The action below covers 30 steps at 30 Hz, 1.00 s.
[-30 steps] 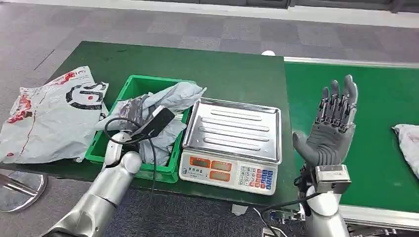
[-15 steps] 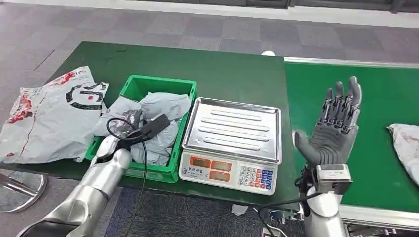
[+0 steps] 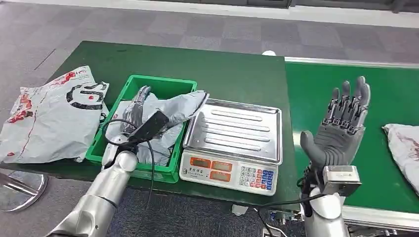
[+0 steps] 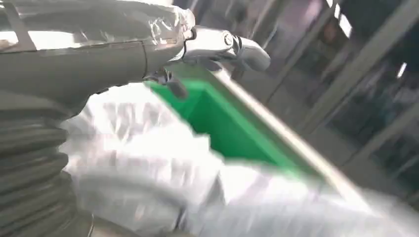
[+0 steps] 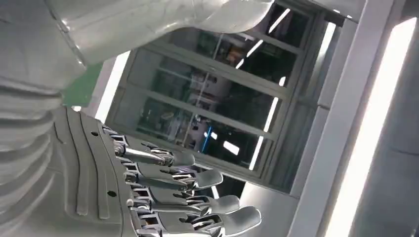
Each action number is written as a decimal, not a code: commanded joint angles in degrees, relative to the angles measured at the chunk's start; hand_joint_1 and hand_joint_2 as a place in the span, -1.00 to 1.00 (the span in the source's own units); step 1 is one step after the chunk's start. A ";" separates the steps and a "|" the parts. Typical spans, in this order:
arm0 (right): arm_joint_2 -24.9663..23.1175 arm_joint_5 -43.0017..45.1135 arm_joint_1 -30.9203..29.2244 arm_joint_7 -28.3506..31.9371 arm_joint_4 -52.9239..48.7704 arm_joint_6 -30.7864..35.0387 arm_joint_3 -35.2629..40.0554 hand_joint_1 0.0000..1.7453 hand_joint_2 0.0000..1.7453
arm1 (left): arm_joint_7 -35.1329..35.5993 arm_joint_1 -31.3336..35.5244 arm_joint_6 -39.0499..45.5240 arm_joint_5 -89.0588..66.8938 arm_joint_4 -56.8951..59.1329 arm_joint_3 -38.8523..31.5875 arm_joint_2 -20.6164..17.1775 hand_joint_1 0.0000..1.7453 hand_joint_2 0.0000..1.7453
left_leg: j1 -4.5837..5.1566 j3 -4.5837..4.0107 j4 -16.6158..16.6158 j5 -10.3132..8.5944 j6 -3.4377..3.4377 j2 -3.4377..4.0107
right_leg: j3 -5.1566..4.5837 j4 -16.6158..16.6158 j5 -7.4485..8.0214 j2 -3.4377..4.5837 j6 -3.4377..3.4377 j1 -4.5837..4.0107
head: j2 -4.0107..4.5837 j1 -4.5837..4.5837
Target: Moved the parcel from conveyor to table for the left to box.
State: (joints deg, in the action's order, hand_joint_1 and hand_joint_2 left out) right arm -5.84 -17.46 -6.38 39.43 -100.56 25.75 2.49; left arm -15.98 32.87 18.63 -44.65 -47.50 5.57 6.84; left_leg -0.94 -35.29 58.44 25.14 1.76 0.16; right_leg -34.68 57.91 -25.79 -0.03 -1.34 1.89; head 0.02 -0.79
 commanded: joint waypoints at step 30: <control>0.15 10.35 -4.47 -10.66 19.96 -10.21 -7.56 -1.00 1.00 | -24.02 -9.66 -38.79 45.44 -8.79 8.22 2.70 -1.00 1.00 | -0.03 0.20 -0.12 0.09 -0.02 -0.04 | 0.23 -0.17 -0.09 -0.02 0.09 -0.05 | 0.00 0.02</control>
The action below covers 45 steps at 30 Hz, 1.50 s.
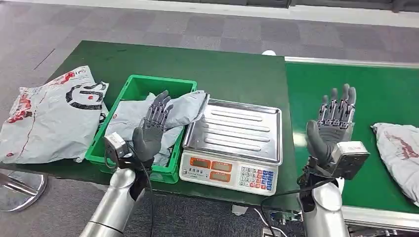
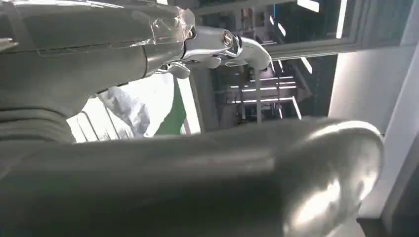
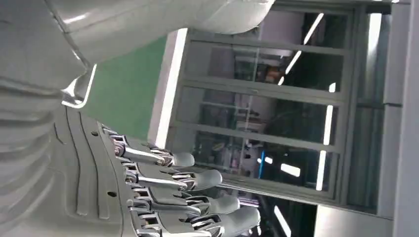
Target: Moved the parcel from conveyor to table for the left to box.
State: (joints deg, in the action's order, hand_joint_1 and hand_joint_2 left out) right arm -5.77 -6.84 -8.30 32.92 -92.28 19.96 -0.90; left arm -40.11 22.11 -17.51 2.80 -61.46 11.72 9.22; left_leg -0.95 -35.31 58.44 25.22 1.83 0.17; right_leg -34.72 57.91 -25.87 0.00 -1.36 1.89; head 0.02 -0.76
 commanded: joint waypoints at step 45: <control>-3.69 -10.27 -3.51 -7.86 15.26 -1.56 -9.98 -1.00 1.00 | 0.11 10.46 -2.90 -4.04 23.06 1.69 3.92 -1.00 1.00 | -0.02 0.16 -0.08 0.02 -0.09 0.01 | 0.18 -0.10 -0.01 0.00 0.14 -0.05 | 0.00 0.00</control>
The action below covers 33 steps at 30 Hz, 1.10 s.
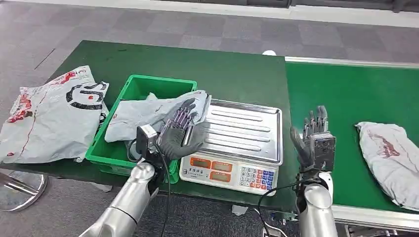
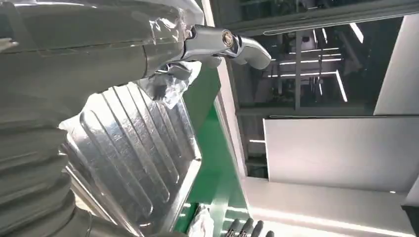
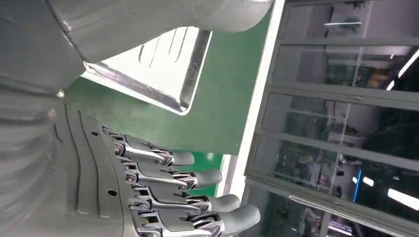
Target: Moved the parcel from conveyor to table for the left to box.
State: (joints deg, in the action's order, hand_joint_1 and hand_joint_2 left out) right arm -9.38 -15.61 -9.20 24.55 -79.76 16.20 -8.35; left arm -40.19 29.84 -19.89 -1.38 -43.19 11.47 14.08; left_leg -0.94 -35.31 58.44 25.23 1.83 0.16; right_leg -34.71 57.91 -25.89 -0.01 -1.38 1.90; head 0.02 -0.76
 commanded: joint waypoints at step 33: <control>35.43 -33.04 -28.84 -32.25 59.23 1.50 -12.23 -1.00 1.00 | 0.19 -0.11 0.88 0.90 0.71 5.09 -3.33 -1.00 1.00 | 0.07 0.07 0.02 0.04 -0.23 -0.41 | 0.30 -0.11 0.01 -0.38 0.04 0.02 | 0.00 0.00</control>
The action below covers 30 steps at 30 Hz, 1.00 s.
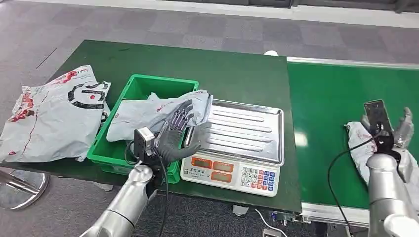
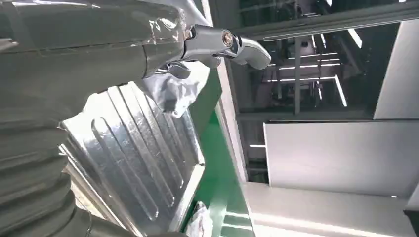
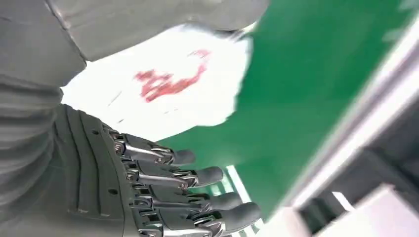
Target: Moved the parcel from conveyor to table for the left to box.
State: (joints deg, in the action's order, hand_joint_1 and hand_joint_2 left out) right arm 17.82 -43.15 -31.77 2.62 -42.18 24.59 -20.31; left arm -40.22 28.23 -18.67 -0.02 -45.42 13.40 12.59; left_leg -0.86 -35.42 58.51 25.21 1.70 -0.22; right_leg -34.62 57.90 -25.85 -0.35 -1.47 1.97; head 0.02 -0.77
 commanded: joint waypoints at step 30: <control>3.51 -19.26 -2.36 -18.88 24.42 -31.77 8.82 1.00 1.00 | 0.22 1.25 4.78 -1.59 3.60 5.81 -3.42 -1.00 1.00 | -0.07 0.27 -0.14 0.09 -0.08 0.29 | 0.22 -0.17 -0.03 0.24 0.06 -0.09 | 0.00 0.00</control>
State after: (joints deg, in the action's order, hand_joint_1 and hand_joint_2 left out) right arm 27.65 -62.51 -32.09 -17.11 -20.24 -7.78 -14.95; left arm -40.22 29.41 -14.88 -1.29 -42.91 16.17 12.17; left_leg -0.87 -35.40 58.49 25.24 1.64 -0.28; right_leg -34.52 57.89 -25.96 -0.46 -1.55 1.95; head 0.02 -0.76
